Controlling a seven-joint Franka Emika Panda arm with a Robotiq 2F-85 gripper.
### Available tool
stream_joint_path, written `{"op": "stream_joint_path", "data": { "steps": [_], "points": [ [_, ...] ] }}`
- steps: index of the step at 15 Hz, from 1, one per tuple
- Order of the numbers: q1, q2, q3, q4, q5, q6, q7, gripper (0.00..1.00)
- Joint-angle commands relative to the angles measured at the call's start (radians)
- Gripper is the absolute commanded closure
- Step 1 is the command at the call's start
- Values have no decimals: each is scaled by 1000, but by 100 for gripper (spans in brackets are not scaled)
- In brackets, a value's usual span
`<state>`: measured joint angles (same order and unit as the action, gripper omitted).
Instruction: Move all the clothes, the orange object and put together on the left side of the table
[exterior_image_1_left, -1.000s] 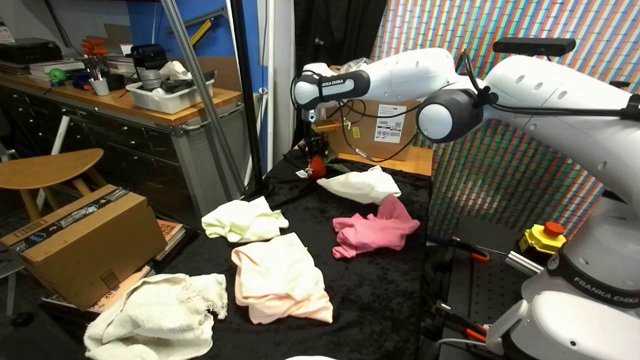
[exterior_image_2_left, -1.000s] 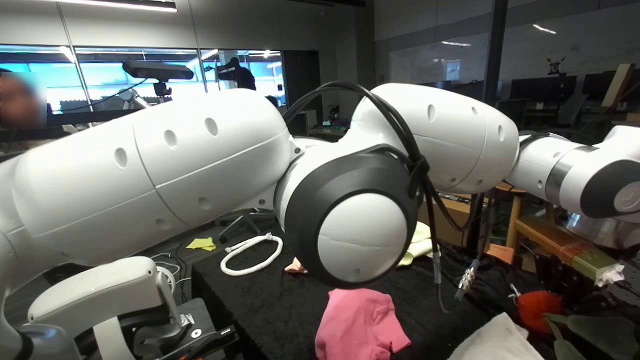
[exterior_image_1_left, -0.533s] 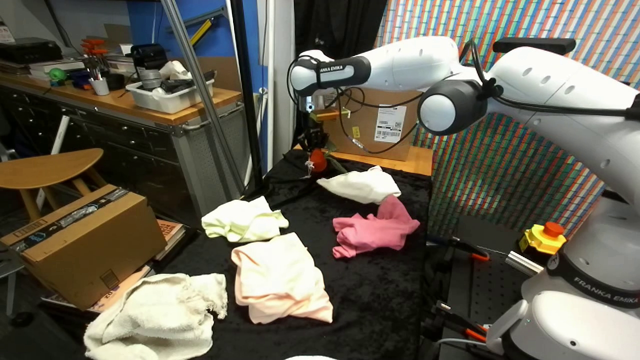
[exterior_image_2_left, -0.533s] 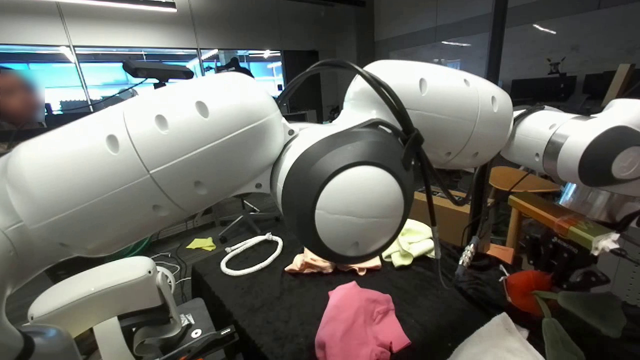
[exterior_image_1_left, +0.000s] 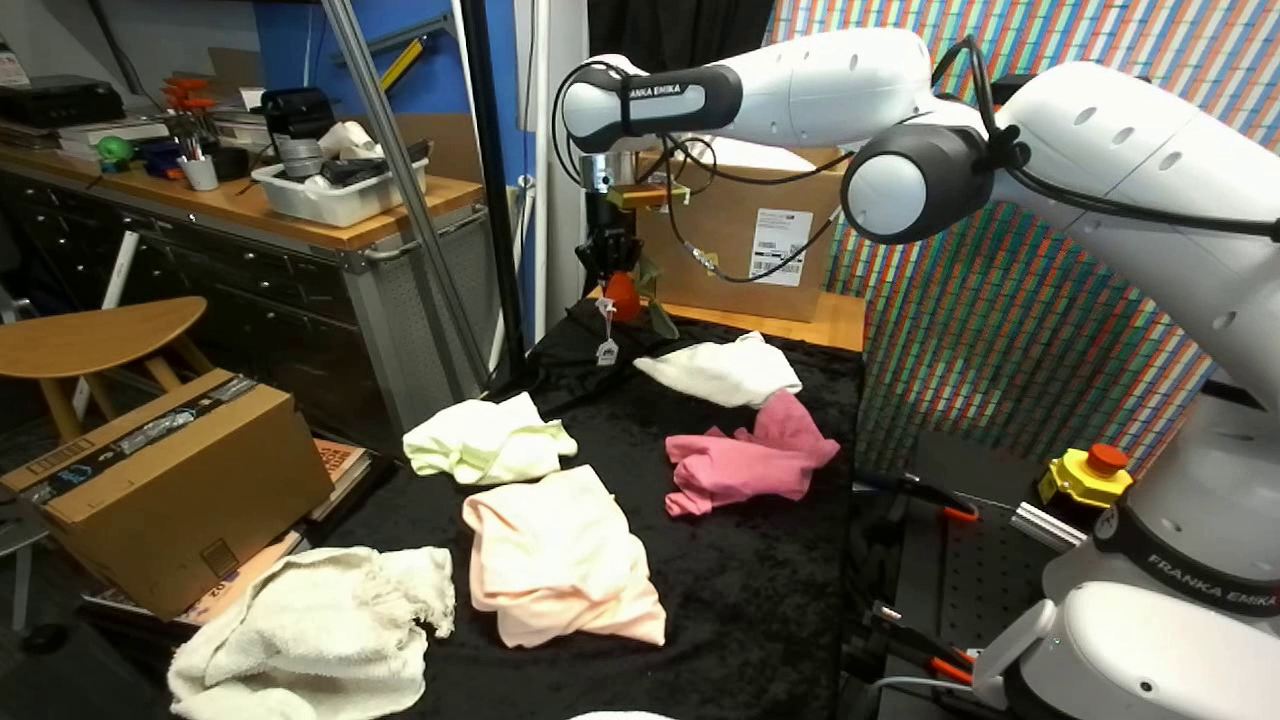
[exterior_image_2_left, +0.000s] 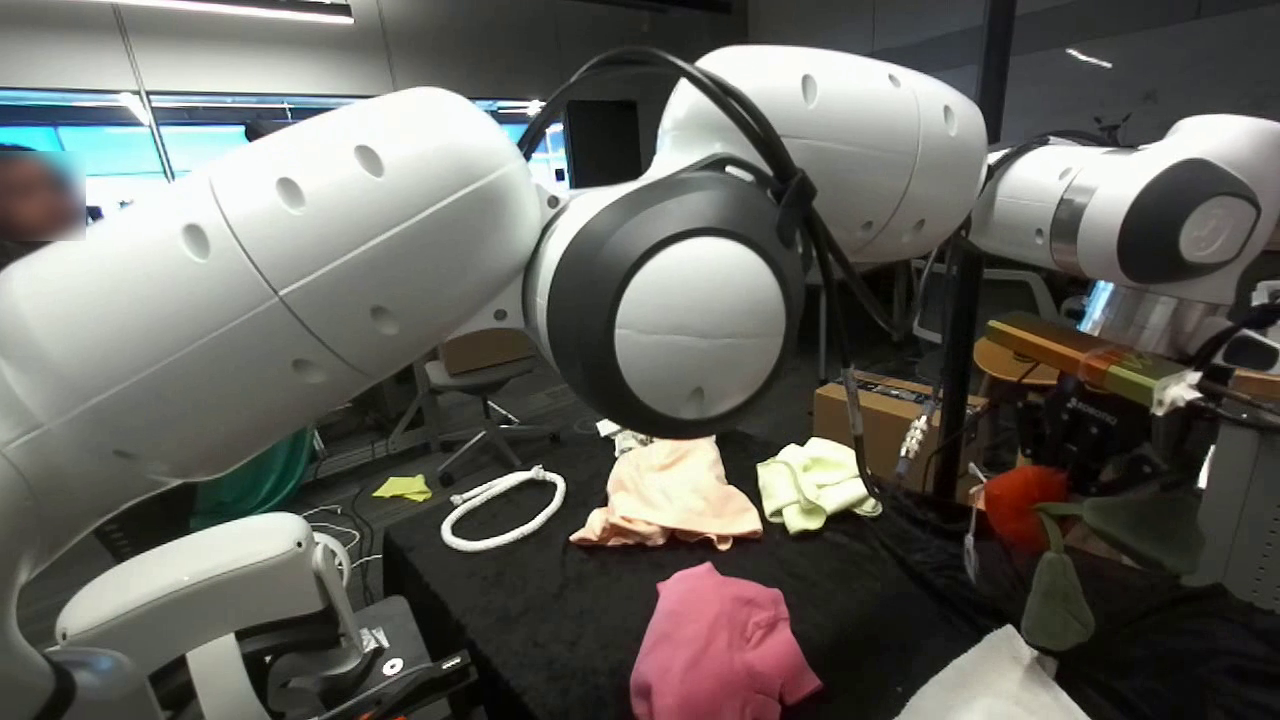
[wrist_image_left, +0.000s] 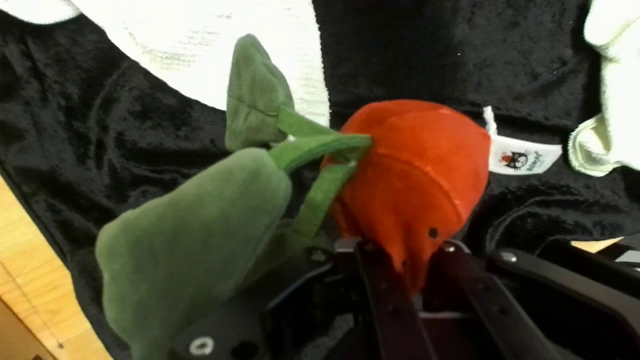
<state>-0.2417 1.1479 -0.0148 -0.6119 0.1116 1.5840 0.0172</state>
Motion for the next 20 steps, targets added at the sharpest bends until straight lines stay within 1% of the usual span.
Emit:
{"op": "stream_joint_path", "data": {
  "steps": [1,4,9,13,15,20],
  "points": [
    [23,-92,14,-143,10,24,-9,88],
    [35,-157,16,-278,19,81,21,88],
    [30,-255,9,-506,33,214,35,88],
    [12,-344,9,-687,32,311,1,88],
    [12,-389,-6,-771,37,355,-25,88],
    [-4,-527,-20,-999,32,465,-113,88]
  ]
}}
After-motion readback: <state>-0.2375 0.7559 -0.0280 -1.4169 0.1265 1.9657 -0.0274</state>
